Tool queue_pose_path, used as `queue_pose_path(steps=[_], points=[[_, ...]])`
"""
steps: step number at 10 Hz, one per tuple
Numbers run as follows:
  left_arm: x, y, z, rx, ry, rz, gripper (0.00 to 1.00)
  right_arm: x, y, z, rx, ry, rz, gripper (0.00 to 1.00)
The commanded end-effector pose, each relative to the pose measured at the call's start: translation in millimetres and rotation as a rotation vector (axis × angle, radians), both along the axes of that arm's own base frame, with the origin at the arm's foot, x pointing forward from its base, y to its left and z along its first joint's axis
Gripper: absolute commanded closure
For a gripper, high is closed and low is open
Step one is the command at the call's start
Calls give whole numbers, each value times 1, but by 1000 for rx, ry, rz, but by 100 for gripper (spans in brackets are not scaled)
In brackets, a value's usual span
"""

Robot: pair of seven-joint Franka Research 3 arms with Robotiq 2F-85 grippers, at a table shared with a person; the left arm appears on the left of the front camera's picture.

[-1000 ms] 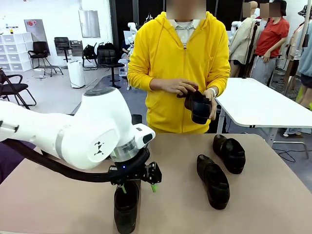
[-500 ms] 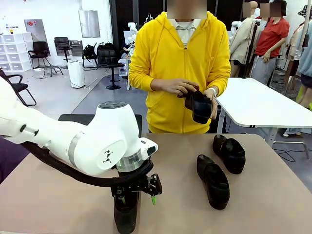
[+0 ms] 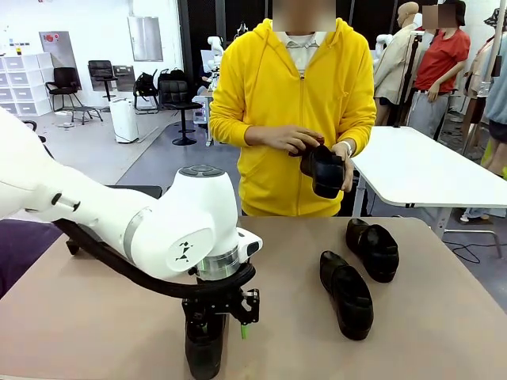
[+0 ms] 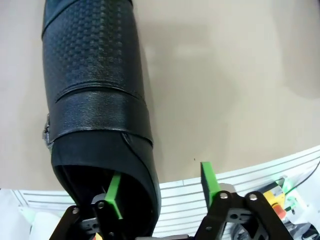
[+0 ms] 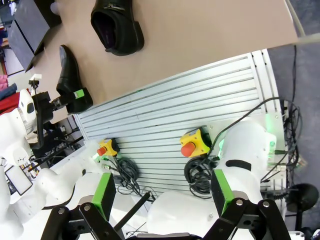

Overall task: Organize the shoes by placing them on the stand.
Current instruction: Place the Shoe from the middle of the table onto the Shoes Stand.

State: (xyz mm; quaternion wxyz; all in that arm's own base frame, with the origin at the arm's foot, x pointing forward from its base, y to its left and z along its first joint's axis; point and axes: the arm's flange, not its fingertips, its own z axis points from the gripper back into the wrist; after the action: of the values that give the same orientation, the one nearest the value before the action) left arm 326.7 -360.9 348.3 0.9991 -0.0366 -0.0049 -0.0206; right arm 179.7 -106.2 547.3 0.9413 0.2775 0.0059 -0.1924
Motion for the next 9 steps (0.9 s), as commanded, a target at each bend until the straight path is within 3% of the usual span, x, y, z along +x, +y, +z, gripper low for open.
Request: queue_pose_path(steps=[1, 9], points=[[5, -8, 3, 57, -18, 38, 100, -1, -3, 3, -4, 6, -2, 0], [-9, 1, 17, 200, -34, 34, 100, -1, -3, 3, -4, 6, -2, 0]])
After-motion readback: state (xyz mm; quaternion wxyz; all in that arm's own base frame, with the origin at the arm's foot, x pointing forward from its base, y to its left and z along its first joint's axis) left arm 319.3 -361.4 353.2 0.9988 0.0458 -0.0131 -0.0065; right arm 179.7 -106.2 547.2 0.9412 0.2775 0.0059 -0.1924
